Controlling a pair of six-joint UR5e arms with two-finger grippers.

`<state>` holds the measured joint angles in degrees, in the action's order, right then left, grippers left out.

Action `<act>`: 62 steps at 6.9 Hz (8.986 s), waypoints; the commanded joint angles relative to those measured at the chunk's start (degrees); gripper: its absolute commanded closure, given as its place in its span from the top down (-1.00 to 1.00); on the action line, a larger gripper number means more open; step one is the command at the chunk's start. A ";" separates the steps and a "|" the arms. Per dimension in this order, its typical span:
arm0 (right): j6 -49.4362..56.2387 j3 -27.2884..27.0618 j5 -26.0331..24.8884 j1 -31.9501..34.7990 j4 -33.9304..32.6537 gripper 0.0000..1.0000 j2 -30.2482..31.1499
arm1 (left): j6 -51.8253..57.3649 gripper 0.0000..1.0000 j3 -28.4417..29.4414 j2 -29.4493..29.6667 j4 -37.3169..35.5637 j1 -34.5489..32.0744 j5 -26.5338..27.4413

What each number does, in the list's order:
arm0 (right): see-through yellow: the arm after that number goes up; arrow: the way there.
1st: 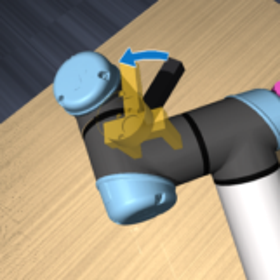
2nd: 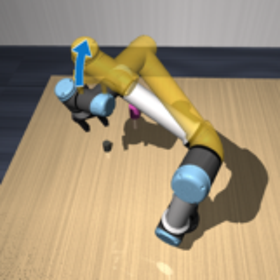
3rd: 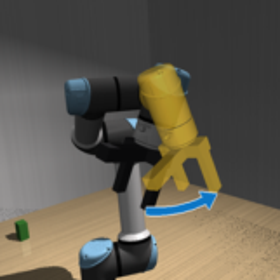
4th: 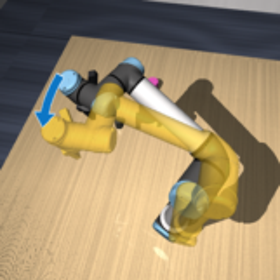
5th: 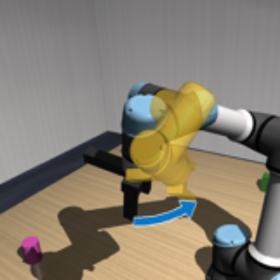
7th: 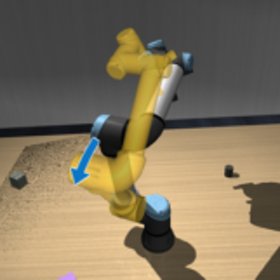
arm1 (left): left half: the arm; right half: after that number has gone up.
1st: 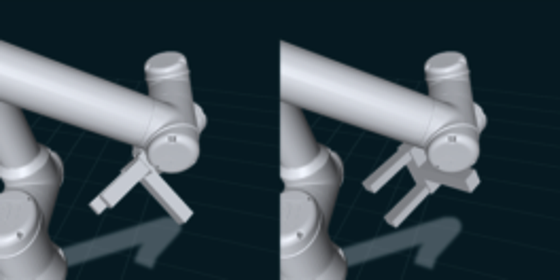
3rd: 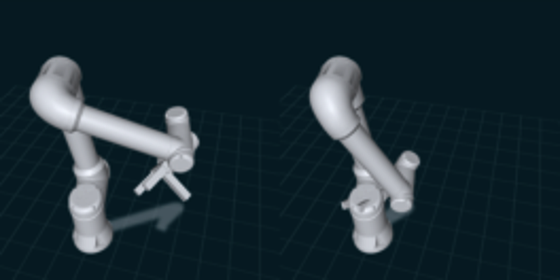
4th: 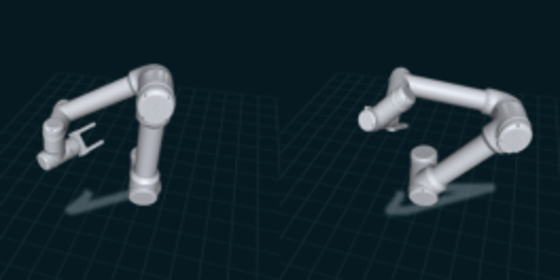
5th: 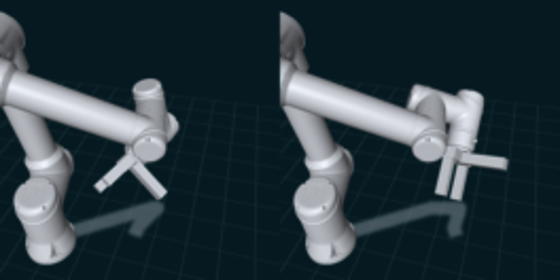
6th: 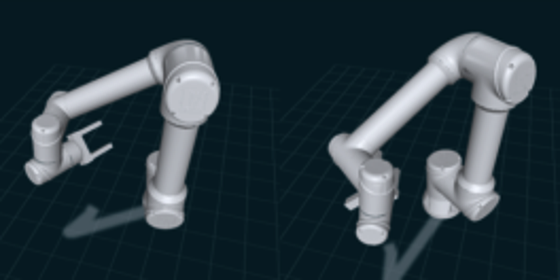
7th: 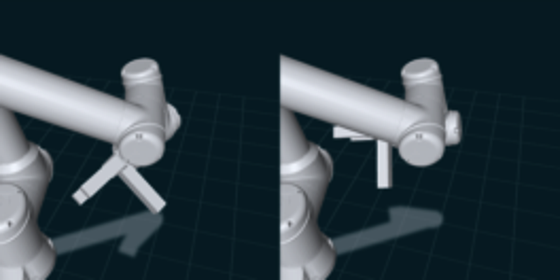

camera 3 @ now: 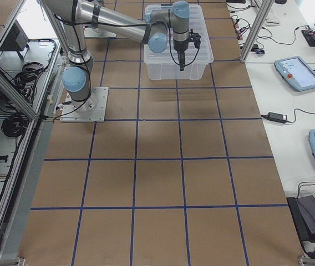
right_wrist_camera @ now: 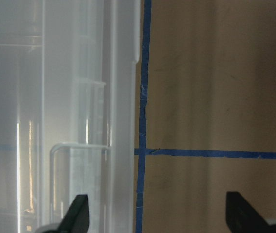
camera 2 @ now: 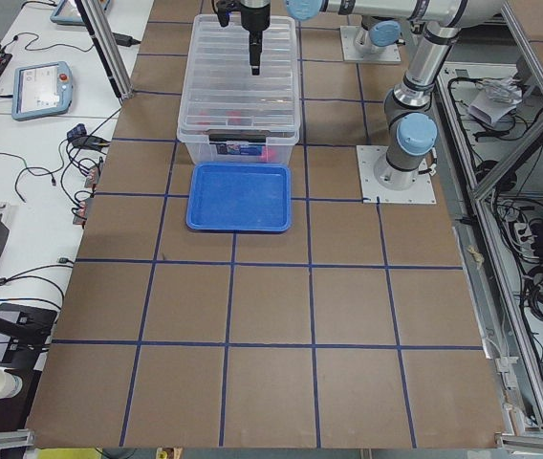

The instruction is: Place red block in blue tray from box

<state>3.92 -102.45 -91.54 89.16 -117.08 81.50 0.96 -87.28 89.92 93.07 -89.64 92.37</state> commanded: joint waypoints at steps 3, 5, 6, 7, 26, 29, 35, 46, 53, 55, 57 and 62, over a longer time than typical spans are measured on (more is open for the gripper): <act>6.87 -0.03 -8.11 -0.04 -0.08 1.00 -0.11 | -0.17 1.00 0.00 1.03 -2.00 0.00 0.61; 9.08 -0.03 -15.99 -0.38 0.36 1.00 -0.11 | -0.79 1.00 -0.09 2.18 -3.16 -0.09 0.09; 9.09 -0.03 -19.17 -0.56 0.54 1.00 -0.11 | -0.79 1.00 -0.26 2.36 -2.99 -0.09 -0.17; 10.83 -0.03 -19.38 -0.91 0.45 1.00 -0.20 | -1.31 1.00 -0.35 2.97 -3.16 -0.09 -2.70; -4.89 21.06 4.44 0.75 31.57 1.00 4.20 | -20.91 0.91 -21.36 21.78 -38.93 1.75 -4.31; -4.80 20.88 3.83 0.93 27.44 1.00 3.75 | -20.74 -0.05 -21.36 23.63 -39.11 1.75 -4.31; -4.71 18.60 3.47 0.84 26.82 1.00 4.46 | -16.98 -0.98 -6.63 18.64 -23.61 0.96 -3.62; 26.66 0.50 -2.50 -23.77 9.95 1.00 1.82 | 36.31 -1.00 -13.68 20.01 -28.95 23.54 -1.94; 20.54 -0.91 0.65 -20.00 10.03 1.00 2.09 | 28.49 0.87 -14.07 22.85 -33.84 25.40 -1.32; 17.19 -0.91 0.74 -17.45 9.86 1.00 1.91 | 27.96 0.92 -9.53 18.82 -24.41 23.65 -1.32; 14.29 -0.74 0.74 -12.28 9.50 1.00 2.17 | 22.72 1.00 -0.31 15.65 -10.34 19.35 -0.09; 7.15 -0.74 0.66 -3.21 6.34 1.00 2.08 | -4.70 1.00 2.80 5.36 -2.62 -1.37 3.83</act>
<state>11.40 -103.15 -90.87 84.46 -110.55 83.50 2.13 -85.35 97.30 90.50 -85.81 93.31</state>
